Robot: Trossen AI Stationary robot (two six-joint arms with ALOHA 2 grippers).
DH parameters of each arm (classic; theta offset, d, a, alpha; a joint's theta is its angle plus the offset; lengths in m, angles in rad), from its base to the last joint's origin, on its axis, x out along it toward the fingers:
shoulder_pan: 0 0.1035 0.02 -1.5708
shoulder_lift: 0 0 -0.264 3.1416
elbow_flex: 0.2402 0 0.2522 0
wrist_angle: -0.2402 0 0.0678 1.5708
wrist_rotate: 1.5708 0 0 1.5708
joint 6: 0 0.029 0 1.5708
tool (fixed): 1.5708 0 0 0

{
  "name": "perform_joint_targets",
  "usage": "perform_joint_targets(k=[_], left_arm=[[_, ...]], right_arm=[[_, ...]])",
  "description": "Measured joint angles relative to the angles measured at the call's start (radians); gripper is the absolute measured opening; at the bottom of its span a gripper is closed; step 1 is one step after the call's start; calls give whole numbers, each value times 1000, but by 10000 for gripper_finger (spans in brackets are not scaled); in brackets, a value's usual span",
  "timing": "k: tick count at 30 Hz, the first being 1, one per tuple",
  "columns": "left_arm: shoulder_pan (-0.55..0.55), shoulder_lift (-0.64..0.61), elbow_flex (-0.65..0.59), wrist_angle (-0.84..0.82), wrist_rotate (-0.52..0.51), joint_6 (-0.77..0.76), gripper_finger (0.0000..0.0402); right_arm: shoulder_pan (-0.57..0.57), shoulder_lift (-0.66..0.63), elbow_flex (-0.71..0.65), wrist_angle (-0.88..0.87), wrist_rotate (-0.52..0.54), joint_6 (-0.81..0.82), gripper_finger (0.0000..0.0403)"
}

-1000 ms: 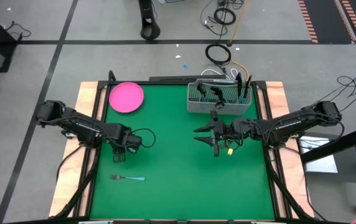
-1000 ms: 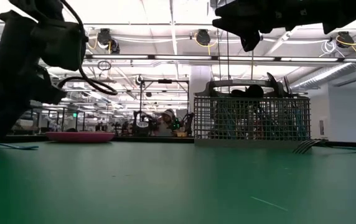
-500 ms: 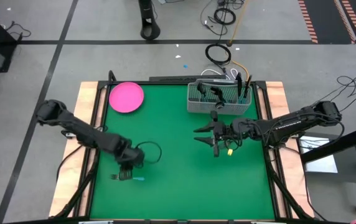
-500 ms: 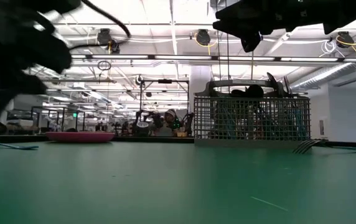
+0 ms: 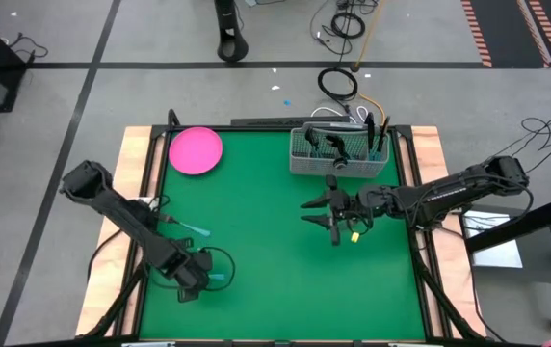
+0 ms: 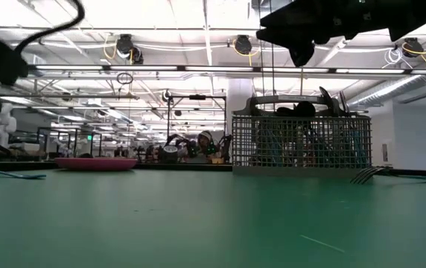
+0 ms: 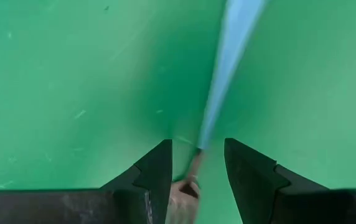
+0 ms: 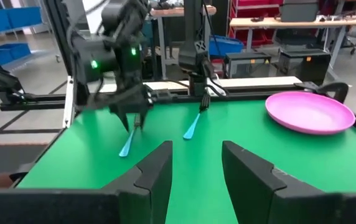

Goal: Sort silverware
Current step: Put the bottom black fork into the cutlery rack with the other black forks

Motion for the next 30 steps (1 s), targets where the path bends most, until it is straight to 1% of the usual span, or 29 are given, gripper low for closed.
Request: perform_joint_targets(k=[5,8,10,13,18,19,23,27,30], left_arm=[[-8,79,5,4,-11,22,147],[-15,95,6,3,-9,26,145],[-19,96,6,-4,-10,26,133],[-31,96,5,-7,-20,29,99],[-41,97,8,-5,-20,63,17],[-41,98,13,-8,-18,79,10],[-33,104,56,-48,-17,118,8],[-14,105,120,-146,-12,166,4],[2,94,158,-177,-36,202,4]], right_arm=[[10,0,0,17,-1,-6,130],[11,0,0,16,-1,-6,130],[11,0,0,16,0,-6,130],[11,0,0,16,0,-6,130],[11,0,0,15,0,-6,130],[11,0,0,15,0,-6,130],[11,0,0,15,0,-6,130],[11,0,0,16,0,-7,130],[11,0,0,17,0,-7,130]])
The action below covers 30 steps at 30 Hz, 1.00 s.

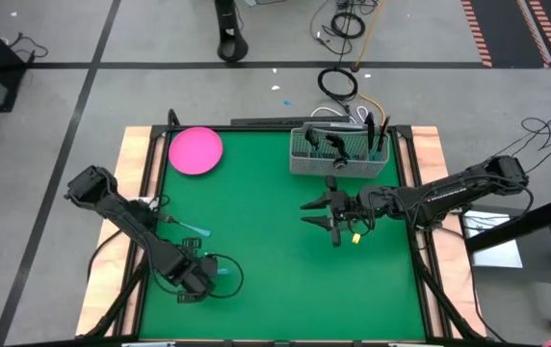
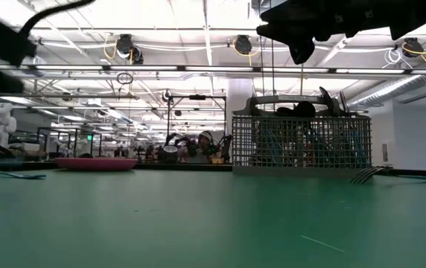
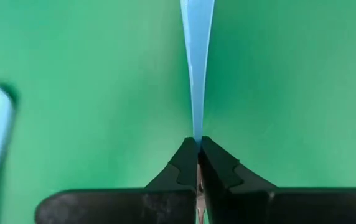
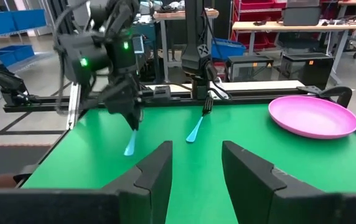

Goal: Sort silverware
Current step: Put the bottom black fork into the cutlery rack with the other black forks

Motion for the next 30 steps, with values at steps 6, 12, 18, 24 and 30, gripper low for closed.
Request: perform_joint_targets(k=[6,12,18,24,30], left_arm=[[30,-92,37,23,-102,18,3],[60,-229,34,130,-295,59,2],[126,-307,18,273,-459,137,2],[174,-302,16,423,-603,463,2],[217,-285,16,651,-761,843,2]], right_arm=[[0,0,0,6,0,0,130],[0,0,0,15,0,5,130],[20,0,0,61,1,3,130],[42,0,0,90,0,3,130],[65,0,0,90,2,-24,130]])
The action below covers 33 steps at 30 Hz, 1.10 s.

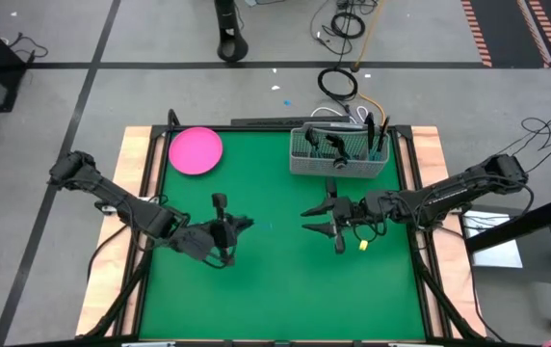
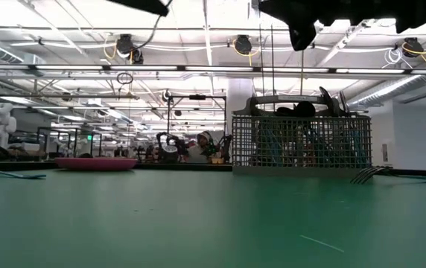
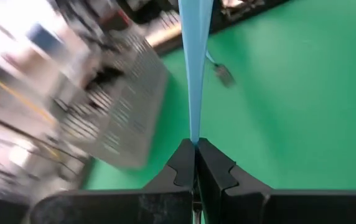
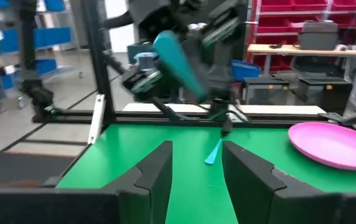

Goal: Sort silverware
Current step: Put the bottom black fork into the cutlery rack with the other black forks

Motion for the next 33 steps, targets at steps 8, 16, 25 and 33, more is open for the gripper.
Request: perform_joint_targets(k=[8,16,25,33], left_arm=[[8,1,0,151,-64,619,2],[41,87,0,201,-116,1216,1],[68,267,0,671,-178,1827,1],[70,314,0,841,-19,1948,1]], right_arm=[[28,0,0,33,-1,226,130],[24,8,0,50,8,674,130],[-16,106,0,49,3,791,130],[-55,158,0,235,-164,777,130]])
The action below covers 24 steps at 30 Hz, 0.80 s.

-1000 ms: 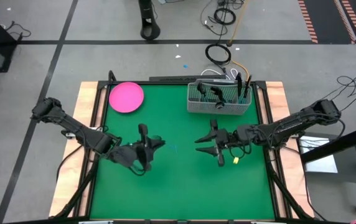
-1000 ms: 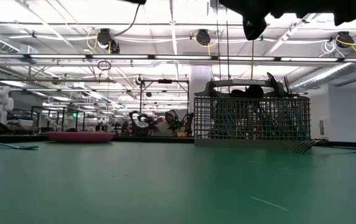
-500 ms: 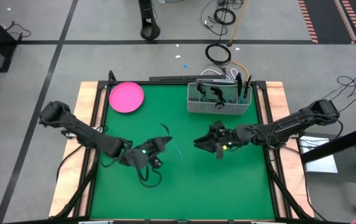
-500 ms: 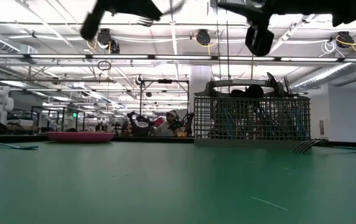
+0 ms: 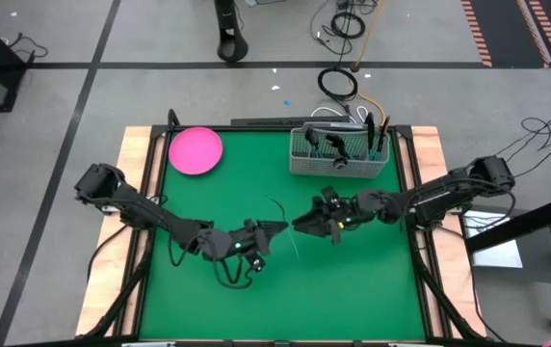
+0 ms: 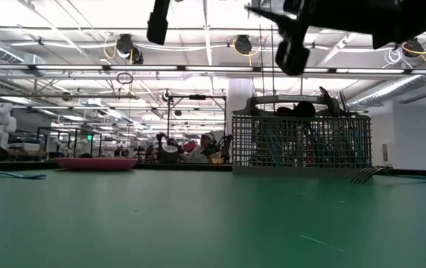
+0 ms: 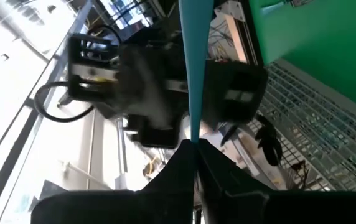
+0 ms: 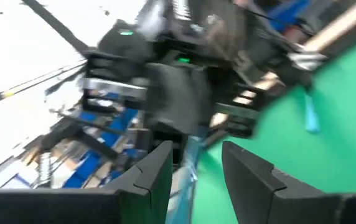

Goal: Sort silverware
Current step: Put the bottom black fork into the cutlery rack with the other black forks

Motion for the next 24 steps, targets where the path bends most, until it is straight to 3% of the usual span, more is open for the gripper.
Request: perform_joint_targets(k=[3,24], left_arm=[[9,1,0,-3,3,-5,1],[69,2,0,17,134,-7,1]], right_arm=[[6,1,0,65,-26,-43,130],[-2,15,0,27,-19,-63,130]])
